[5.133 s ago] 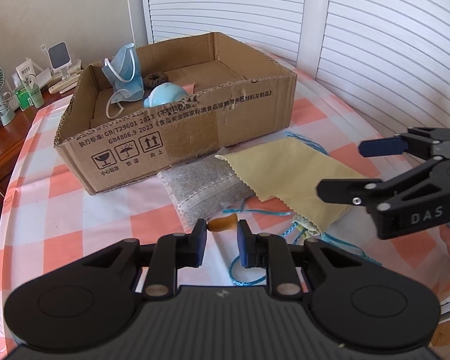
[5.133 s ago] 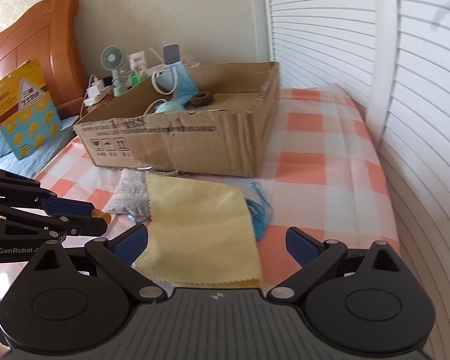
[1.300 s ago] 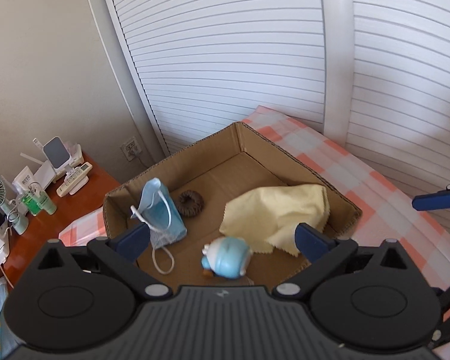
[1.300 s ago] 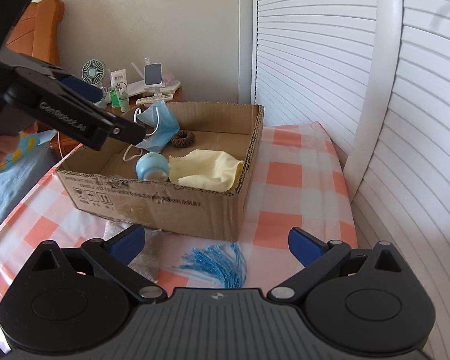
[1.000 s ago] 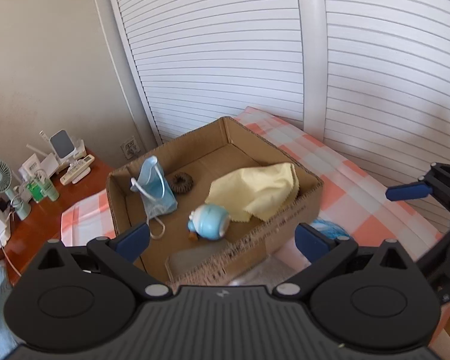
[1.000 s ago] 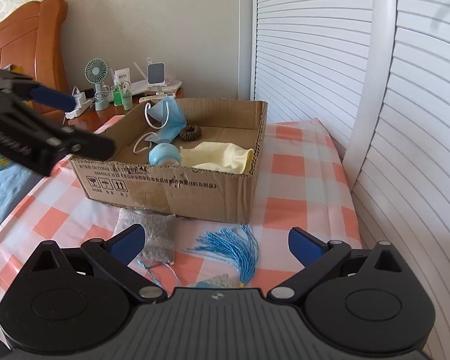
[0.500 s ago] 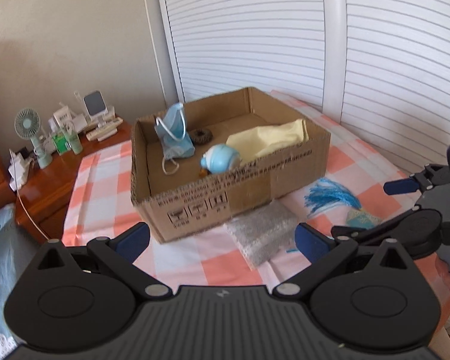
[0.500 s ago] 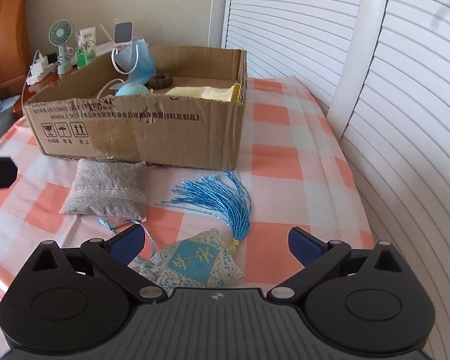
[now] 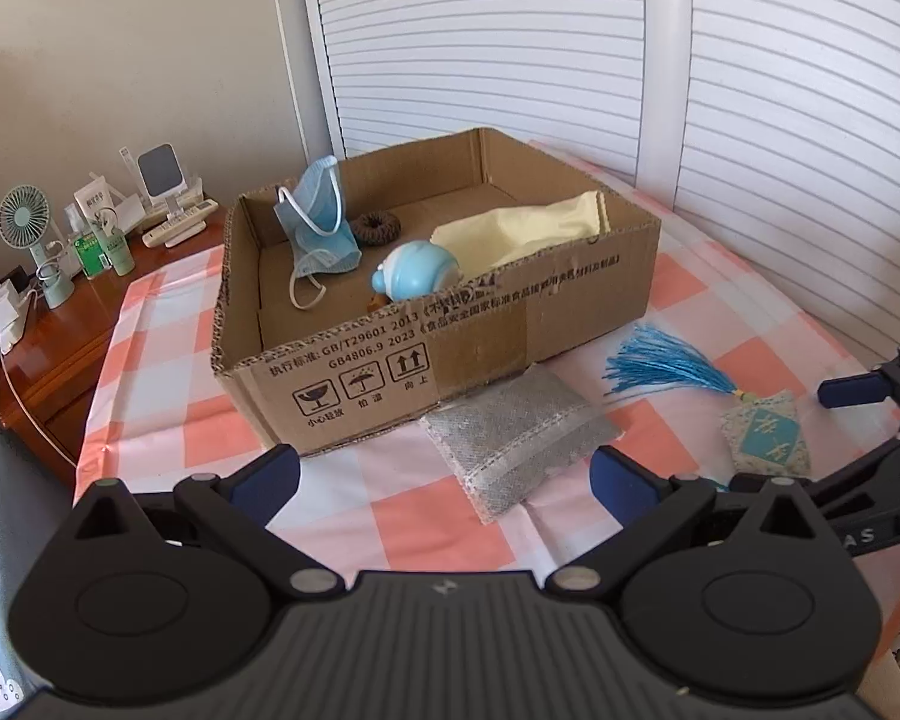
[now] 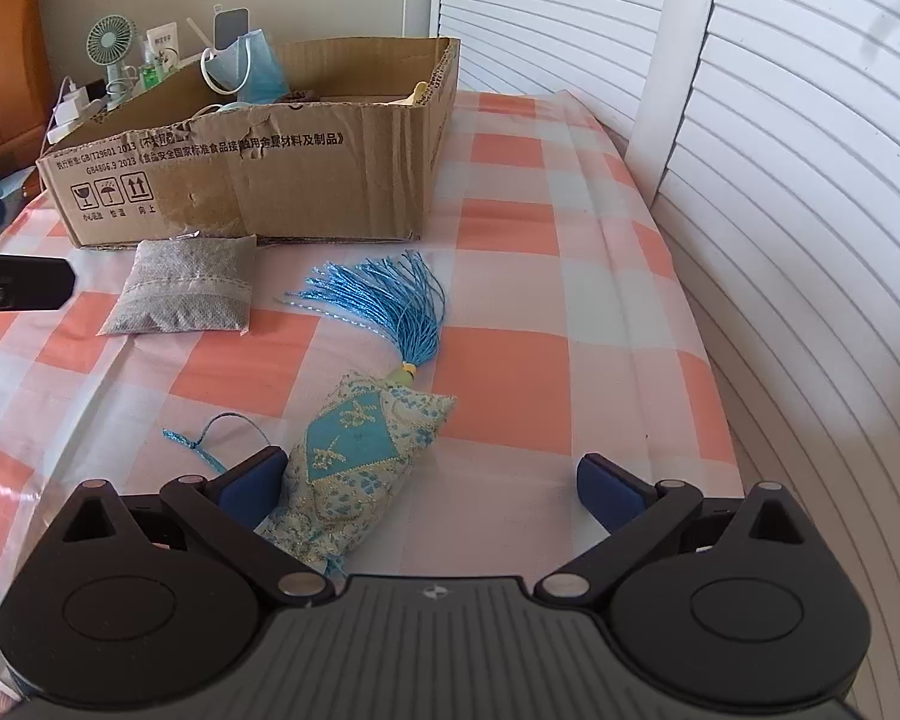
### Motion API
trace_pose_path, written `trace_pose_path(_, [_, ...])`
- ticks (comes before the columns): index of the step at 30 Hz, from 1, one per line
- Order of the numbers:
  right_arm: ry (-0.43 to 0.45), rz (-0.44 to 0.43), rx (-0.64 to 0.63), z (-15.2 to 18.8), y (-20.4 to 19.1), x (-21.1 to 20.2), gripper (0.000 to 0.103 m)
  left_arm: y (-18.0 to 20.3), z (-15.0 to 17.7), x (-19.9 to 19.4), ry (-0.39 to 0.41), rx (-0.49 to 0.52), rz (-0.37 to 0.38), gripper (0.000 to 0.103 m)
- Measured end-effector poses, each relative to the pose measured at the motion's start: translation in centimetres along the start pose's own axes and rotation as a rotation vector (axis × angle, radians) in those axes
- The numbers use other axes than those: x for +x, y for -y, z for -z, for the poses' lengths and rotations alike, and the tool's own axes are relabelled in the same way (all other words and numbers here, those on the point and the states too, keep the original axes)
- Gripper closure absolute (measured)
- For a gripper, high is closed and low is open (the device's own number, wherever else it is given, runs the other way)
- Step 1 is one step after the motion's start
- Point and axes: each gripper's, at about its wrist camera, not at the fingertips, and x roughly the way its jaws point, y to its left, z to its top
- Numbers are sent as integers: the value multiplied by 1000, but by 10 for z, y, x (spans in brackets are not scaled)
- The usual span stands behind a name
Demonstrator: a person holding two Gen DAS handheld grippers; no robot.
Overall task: Organize soft objects
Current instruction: 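Move right tool to the blue-tasselled floral sachet while left tool approaches the grey sachet, then close right tool on the floral sachet while left tool grasps the grey sachet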
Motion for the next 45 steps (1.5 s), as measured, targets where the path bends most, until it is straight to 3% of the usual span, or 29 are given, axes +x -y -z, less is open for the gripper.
trace_pose_path(12, [54,4,6,8,-1,-2,0,17,-14,58,-93,-20,11,1])
trace_pose_path(18, [60,6,6,8,-1,-2,0,33,-19,84,-102,-40,-35,0])
trace_pose_path(27, [74,8,8,11,-2,-3,0,16,0,66,-109,-44,-53,0])
trace_pose_path(35, [102,9,4,15,-2,-5,0,2,9,71,-154,-152,50,0])
trace_pose_path(38, [98,8,7,15,-2,-5,0,12,7,74,-142,-118,37,0])
trace_pose_path(45, [81,15,6,13,-4,-6,0,23,0,81,-123,-147,16,0])
